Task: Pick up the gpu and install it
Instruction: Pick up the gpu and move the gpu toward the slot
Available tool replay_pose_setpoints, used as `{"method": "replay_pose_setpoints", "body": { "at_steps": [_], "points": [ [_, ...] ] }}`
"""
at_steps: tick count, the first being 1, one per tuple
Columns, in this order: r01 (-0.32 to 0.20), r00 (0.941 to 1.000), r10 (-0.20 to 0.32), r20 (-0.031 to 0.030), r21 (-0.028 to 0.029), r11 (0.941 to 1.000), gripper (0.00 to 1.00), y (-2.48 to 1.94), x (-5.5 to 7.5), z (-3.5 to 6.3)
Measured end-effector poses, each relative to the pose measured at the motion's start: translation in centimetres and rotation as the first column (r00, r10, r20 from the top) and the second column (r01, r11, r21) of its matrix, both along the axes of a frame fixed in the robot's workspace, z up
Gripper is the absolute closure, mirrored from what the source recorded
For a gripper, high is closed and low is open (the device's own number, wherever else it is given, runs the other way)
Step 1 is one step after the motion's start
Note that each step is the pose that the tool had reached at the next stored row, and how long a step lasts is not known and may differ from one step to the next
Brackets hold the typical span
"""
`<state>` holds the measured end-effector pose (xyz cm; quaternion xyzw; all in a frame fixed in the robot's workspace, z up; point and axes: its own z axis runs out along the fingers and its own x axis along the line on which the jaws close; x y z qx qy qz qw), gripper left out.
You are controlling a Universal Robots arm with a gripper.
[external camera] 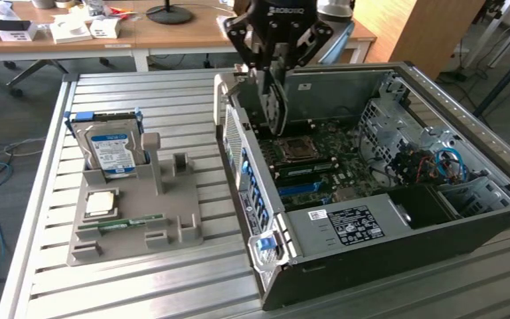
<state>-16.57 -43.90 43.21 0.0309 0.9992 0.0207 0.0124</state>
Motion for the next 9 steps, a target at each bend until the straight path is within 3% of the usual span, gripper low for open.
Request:
{"method": "replay_pose_setpoints", "body": {
  "at_steps": [9],
  "points": [
    [0.0,1.0,0.0,0.0,0.0002,1.0,0.74,0.0,3.3,0.0]
  ]
}}
